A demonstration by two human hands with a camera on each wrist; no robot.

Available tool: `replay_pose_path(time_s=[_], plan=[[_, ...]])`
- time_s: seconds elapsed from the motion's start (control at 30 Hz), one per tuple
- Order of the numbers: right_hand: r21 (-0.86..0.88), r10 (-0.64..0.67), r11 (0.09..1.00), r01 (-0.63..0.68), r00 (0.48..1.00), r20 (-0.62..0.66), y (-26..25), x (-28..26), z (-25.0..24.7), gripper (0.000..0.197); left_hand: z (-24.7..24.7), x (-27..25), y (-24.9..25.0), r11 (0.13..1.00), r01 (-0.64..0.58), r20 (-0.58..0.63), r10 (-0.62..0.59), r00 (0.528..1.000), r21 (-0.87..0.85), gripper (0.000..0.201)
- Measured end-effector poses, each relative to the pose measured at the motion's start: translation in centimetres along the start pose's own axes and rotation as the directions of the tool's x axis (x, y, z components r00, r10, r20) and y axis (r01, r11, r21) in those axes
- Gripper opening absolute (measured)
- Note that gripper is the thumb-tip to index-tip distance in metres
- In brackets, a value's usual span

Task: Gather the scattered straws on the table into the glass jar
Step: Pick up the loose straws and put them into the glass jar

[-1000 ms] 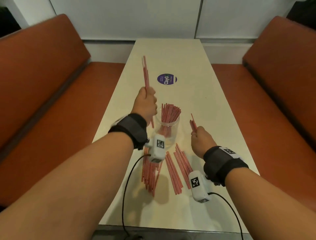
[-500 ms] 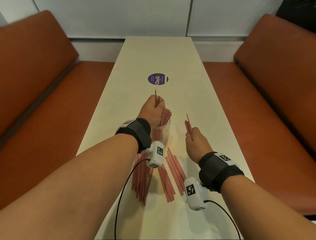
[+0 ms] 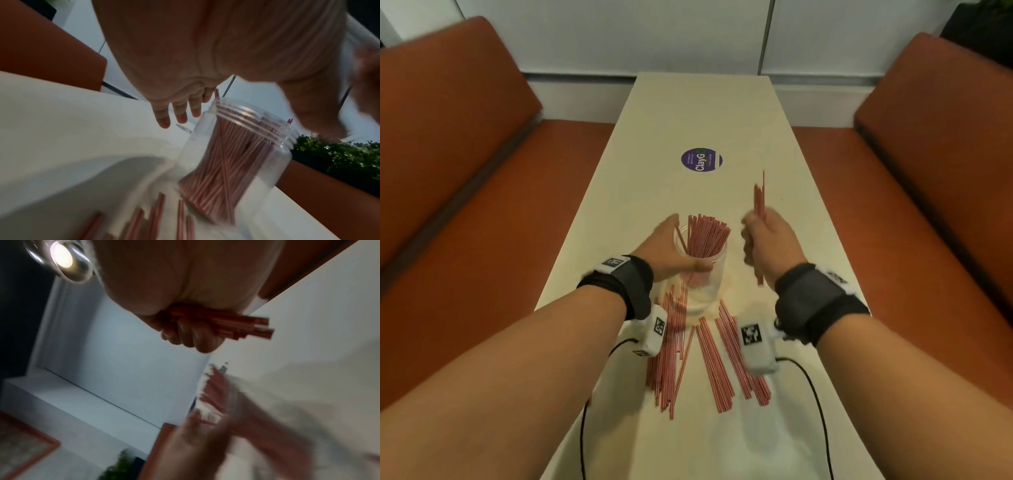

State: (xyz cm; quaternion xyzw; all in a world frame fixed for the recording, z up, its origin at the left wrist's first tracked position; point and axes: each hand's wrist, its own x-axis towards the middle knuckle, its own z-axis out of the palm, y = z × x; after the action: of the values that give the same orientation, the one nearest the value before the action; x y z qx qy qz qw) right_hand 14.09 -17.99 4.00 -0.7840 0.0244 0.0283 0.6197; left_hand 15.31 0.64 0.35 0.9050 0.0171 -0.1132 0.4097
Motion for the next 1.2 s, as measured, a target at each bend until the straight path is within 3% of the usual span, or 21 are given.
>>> replay_pose_path(time_s=[0.13, 0.33, 0.47, 0.63, 0.7, 0.8, 0.9, 1.03, 1.2], plan=[[0.299, -0.160, 0.948, 0.110, 0.976, 0.148, -4.1, 2.8, 2.8, 0.019, 0.6, 0.4, -0.1, 1.000, -0.015, 0.027, 0.015, 1.000, -0.010, 0.104], [0.228, -0.010, 0.973, -0.033, 0.983, 0.184, -0.7, 4.0, 5.6, 0.018, 0.4, 0.2, -0.1, 0.999, -0.012, 0.031, 0.013, 0.999, -0.050, 0.097], [0.205, 0.022, 0.977, -0.056, 0.986, 0.164, 0.2, 4.2, 6.0, 0.015, 0.3, 0.4, -0.1, 1.000, -0.015, 0.037, 0.016, 0.999, -0.022, 0.097], [0.163, -0.129, 0.980, 0.112, 0.987, 0.099, -1.7, 4.7, 4.8, 0.010, -0.7, 0.1, 0.4, 1.000, 0.021, 0.087, -0.023, 0.996, 0.020, 0.122], [0.120, -0.209, 0.972, 0.204, 0.978, 0.029, -2.5, 4.6, 3.3, 0.007, -2.1, -1.0, 0.4, 0.999, 0.046, 0.071, -0.046, 0.996, 0.005, 0.121], [-0.013, -0.251, 0.968, 0.251, 0.966, -0.053, -1.8, 3.1, 0.7, 0.011, -4.4, -3.7, -1.1, 0.987, 0.127, -0.070, -0.120, 0.990, 0.096, 0.078], [-0.164, -0.195, 0.969, 0.183, 0.979, -0.058, 0.9, 0.1, -0.9, 0.008, -5.3, -6.8, -3.0, 0.916, 0.299, -0.242, -0.237, 0.941, 0.266, 0.043], [-0.362, -0.053, 0.930, 0.061, 0.998, 0.033, 5.0, -3.0, -1.6, 0.013, -2.7, -10.1, -3.6, 0.826, 0.433, -0.235, -0.369, 0.899, 0.361, 0.035], [-0.661, 0.100, 0.750, 0.023, 0.984, 0.149, 8.8, -5.4, -1.8, 0.033, 2.4, -12.5, -2.8, 0.768, 0.476, -0.162, -0.453, 0.877, 0.428, 0.016]])
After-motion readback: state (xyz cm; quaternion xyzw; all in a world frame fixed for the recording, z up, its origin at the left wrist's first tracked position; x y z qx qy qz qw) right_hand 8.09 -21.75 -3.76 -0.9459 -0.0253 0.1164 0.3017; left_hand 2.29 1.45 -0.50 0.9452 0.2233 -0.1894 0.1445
